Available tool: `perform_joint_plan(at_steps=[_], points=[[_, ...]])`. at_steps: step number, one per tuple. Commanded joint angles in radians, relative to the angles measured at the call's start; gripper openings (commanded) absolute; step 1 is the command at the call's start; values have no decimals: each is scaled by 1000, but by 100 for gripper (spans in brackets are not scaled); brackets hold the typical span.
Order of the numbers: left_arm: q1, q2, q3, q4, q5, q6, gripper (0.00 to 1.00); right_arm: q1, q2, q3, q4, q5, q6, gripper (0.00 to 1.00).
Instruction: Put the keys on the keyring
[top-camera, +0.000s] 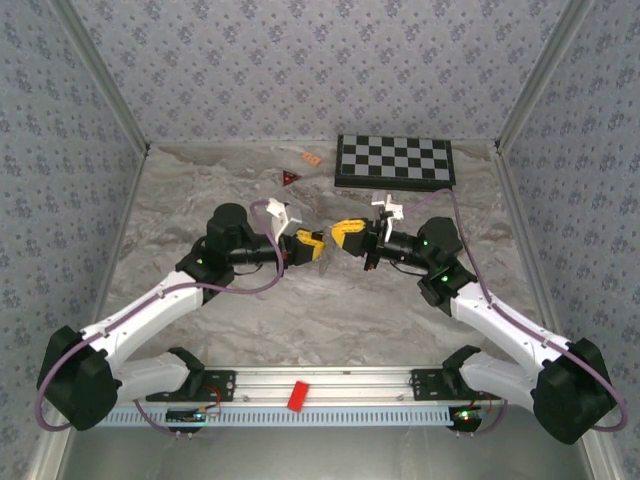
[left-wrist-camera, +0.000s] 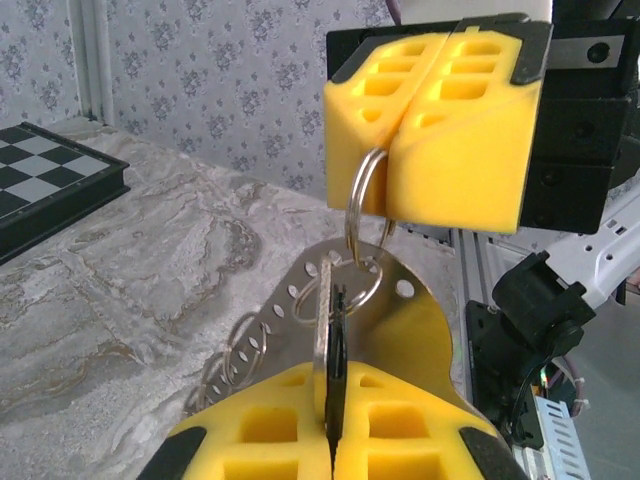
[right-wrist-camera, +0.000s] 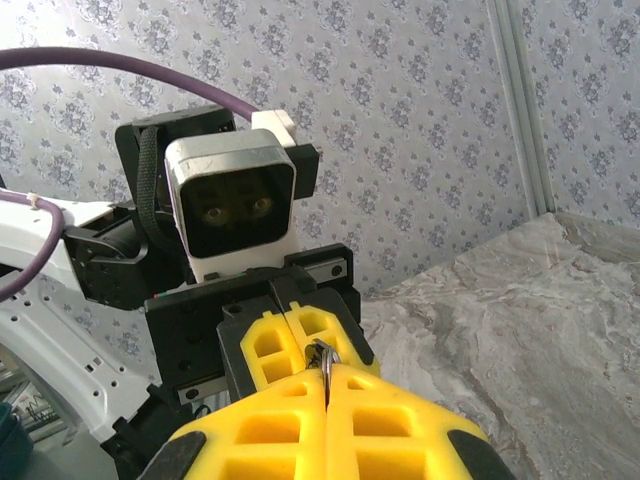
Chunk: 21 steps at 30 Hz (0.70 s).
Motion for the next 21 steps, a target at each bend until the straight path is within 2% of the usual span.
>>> perform_joint_plan(at_steps=[1,12,21], points=[[6,-8,61,-25,4,33,0,3,-6,1,-11,-21,-28,0],[5,9,85,-49,10,46,0,21,14,21,-62,-34,-57,0],[21,-17,98,-114,-52,86,0,15,-22,3,-156,2,-117,0]])
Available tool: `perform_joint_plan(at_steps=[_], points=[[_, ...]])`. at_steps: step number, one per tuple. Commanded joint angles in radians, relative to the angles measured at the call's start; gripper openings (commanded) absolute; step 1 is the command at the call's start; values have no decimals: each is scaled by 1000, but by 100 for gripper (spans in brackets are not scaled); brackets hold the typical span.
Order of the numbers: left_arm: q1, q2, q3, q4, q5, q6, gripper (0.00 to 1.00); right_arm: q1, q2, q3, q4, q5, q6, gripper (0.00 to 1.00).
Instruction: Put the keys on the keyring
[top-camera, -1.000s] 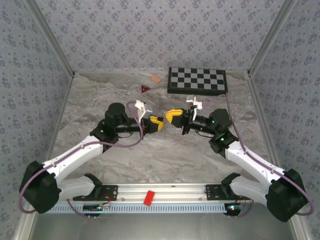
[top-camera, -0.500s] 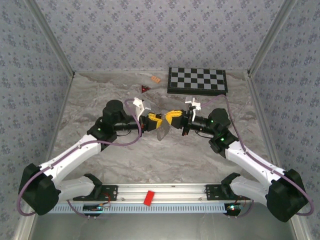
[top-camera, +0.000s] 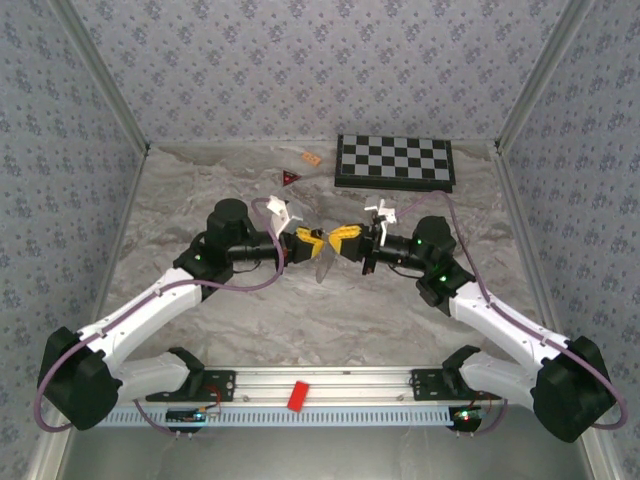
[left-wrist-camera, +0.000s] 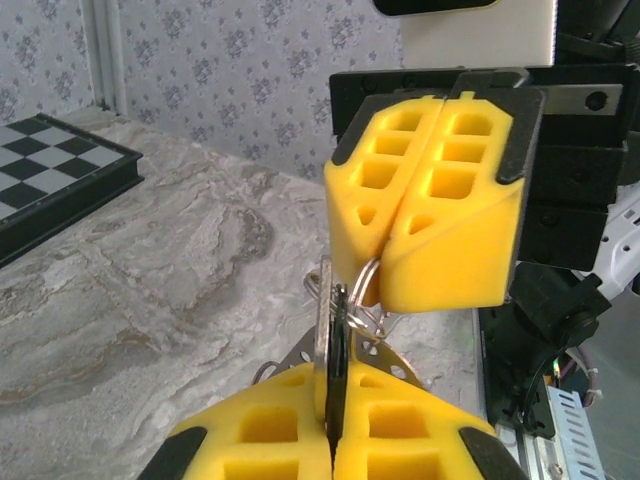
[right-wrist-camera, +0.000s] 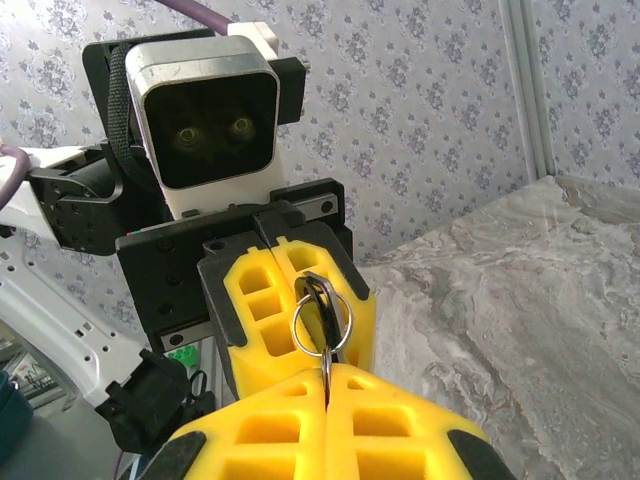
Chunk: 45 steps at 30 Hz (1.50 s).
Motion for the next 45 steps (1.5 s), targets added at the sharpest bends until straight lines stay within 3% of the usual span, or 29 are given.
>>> perform_joint_plan(at_steps=[1,5,7,11,23,25,27,41,45], points=[[14,-18,58,-24,-39,39,0,3,-36,4,-85,25,-62,0],[13,10,89,-71,-52,54,0,-1,-57,-5,-147,72,-94,0],[11,33,102,-84,-57,57,0,-5,-72,-17,-175,124,-102,25],[8,81,146,-140,-91,75,0,-14,-116,-52,-210,206,-122,45],[-45,277,325,-312,-195,132,0,-56,-345,-156,-340,421,-127,71],[-59,323,382,-347,-213,140,0,-63,-399,-172,-386,463,-127,82],[-70,373,439,-382,-221,144,0,-68,-454,-192,-428,512,-114,100],[-137,816,984,-679,-341,144,0,-86,-818,-347,-555,832,-96,100],[-155,932,1131,-729,-398,116,0,-92,-880,-377,-575,860,-82,100]])
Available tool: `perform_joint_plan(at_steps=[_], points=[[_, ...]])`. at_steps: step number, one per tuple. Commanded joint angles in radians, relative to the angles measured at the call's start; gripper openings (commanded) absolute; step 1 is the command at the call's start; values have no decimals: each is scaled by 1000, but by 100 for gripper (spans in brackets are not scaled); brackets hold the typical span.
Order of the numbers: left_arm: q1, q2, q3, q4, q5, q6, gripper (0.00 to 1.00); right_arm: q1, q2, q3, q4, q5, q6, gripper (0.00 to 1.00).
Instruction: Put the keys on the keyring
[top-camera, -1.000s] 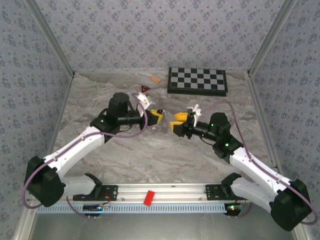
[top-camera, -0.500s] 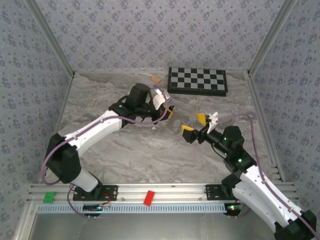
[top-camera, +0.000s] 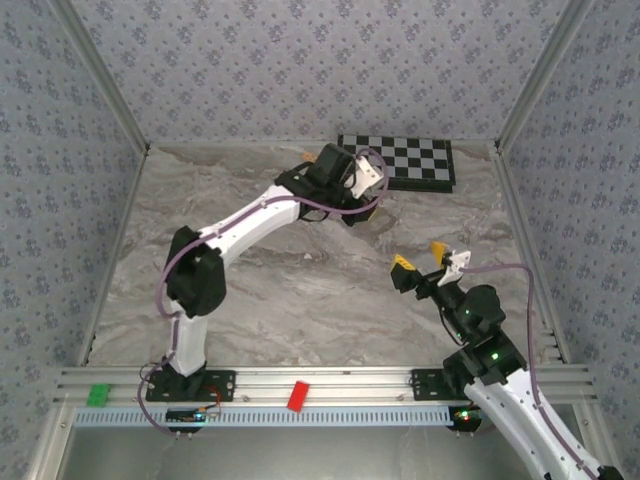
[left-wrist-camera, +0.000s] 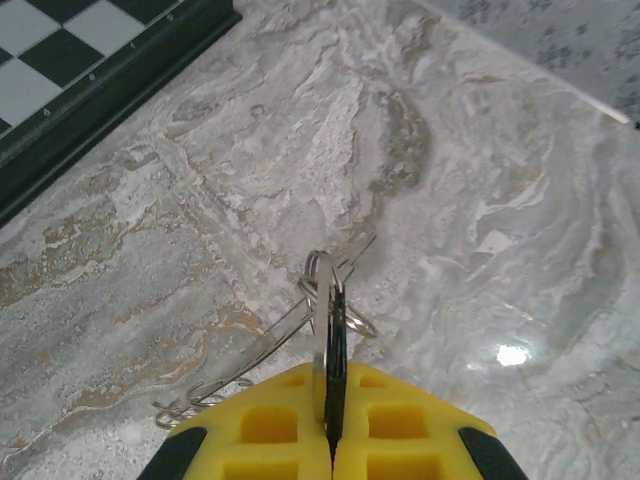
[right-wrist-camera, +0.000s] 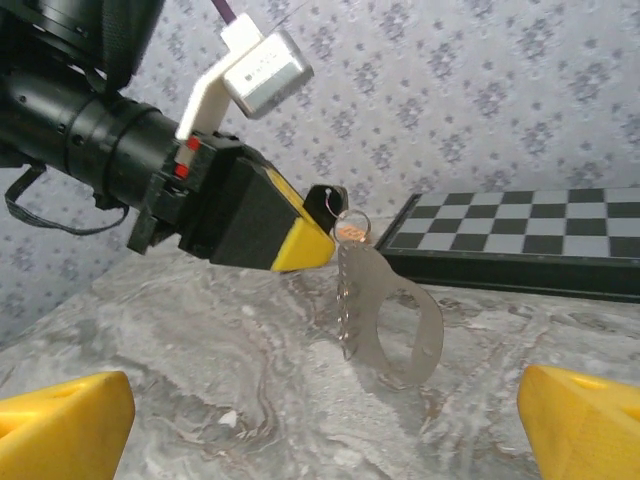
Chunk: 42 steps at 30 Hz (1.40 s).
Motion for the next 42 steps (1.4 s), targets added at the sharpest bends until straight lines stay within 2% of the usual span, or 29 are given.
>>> perform_joint_plan(at_steps=[1,7,10,29,42], points=[[-21,74,144,-89,-61,-23,0,-7,-37,-24,-27,69,24,100],[-57,231,361,-235,-170,13,0,-10,-43,-24,-50,72,36,100],[-76,257,374,-271,-203,42,0,-10,-45,-24,-55,76,36,100],[-103,60,-51,-173,-235,43,0,-24,-44,-51,-29,93,62,100],[-103,-3,-260,-180,-327,47,0,-31,-44,-52,-29,78,68,100]])
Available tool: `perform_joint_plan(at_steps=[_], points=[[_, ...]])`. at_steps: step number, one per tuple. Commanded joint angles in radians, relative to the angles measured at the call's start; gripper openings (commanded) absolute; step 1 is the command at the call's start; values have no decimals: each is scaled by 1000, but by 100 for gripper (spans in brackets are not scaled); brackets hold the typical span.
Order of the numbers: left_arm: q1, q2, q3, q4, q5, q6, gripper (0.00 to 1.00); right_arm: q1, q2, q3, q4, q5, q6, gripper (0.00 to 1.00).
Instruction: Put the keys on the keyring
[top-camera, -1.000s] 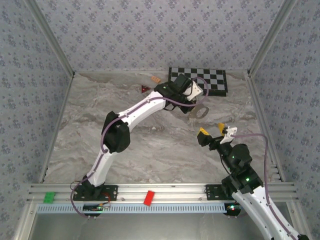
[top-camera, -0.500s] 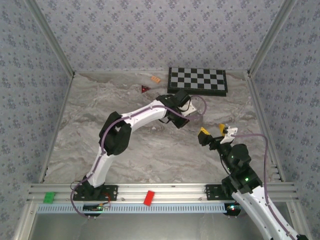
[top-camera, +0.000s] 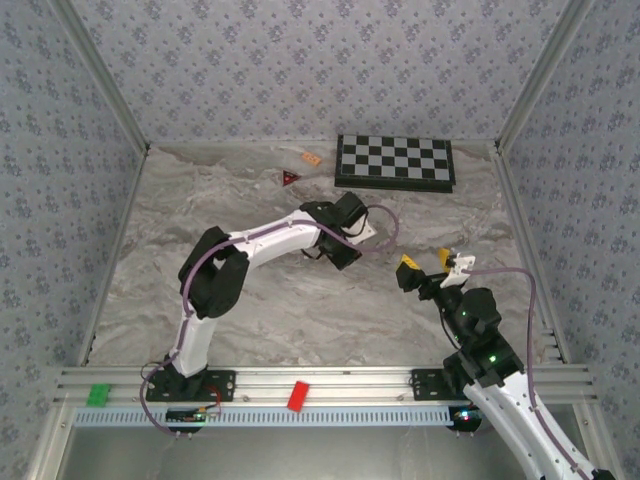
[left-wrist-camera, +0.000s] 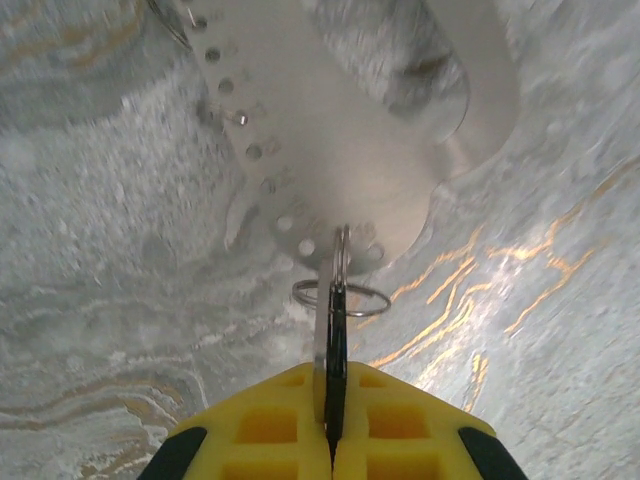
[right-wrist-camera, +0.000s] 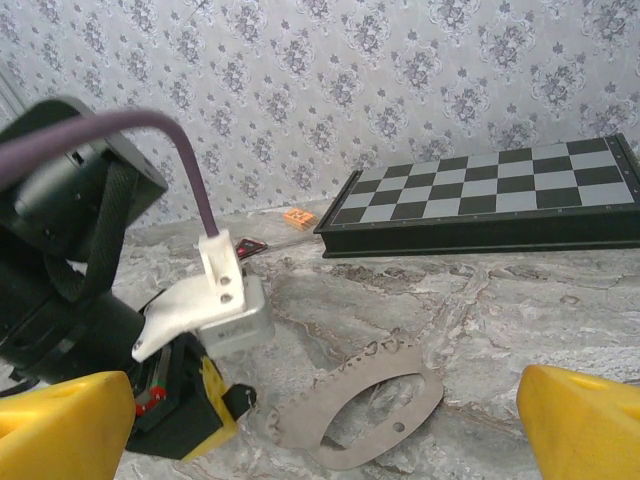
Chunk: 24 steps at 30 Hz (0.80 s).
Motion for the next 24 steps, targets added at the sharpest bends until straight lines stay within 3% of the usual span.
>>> perform_joint_plan(at_steps=[1,19,22,24], points=[[-4,-44,-42,3,-39,3,0,-6,-12,-6,15,1,16,100],[8,-100,-238,59,-76,-38,0,-15,-3,-21,38,-10,22,99],[12,-118,-254,64,-67,-44,6,-16,0,-20,40,-12,21,99],[14,-141,-265,73,-55,-54,18,-18,2,-20,40,-14,22,100]])
